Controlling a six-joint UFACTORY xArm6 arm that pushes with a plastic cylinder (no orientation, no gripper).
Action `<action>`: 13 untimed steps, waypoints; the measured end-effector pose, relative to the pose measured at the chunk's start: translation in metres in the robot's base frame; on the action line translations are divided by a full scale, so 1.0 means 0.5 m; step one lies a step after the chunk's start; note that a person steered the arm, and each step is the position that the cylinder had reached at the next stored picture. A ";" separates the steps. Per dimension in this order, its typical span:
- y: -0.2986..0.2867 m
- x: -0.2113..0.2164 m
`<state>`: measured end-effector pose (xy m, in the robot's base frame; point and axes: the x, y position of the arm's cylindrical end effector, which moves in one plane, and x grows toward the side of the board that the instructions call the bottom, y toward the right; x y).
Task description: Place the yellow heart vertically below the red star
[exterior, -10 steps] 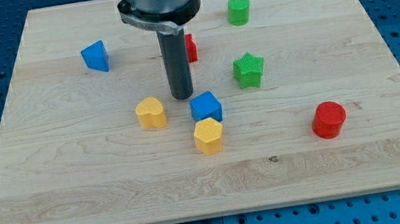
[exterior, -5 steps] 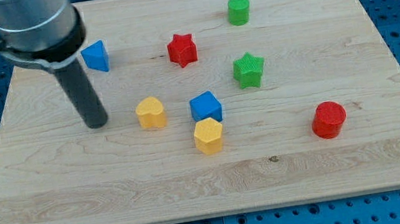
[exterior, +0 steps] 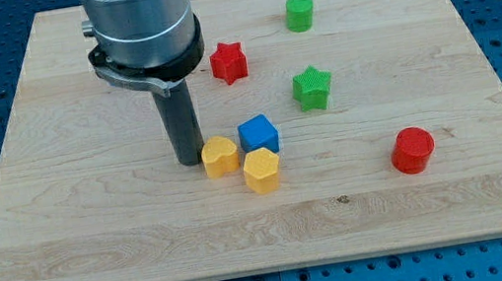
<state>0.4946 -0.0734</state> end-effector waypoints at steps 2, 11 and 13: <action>-0.003 0.007; 0.039 -0.138; -0.001 -0.112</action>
<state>0.4386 -0.0741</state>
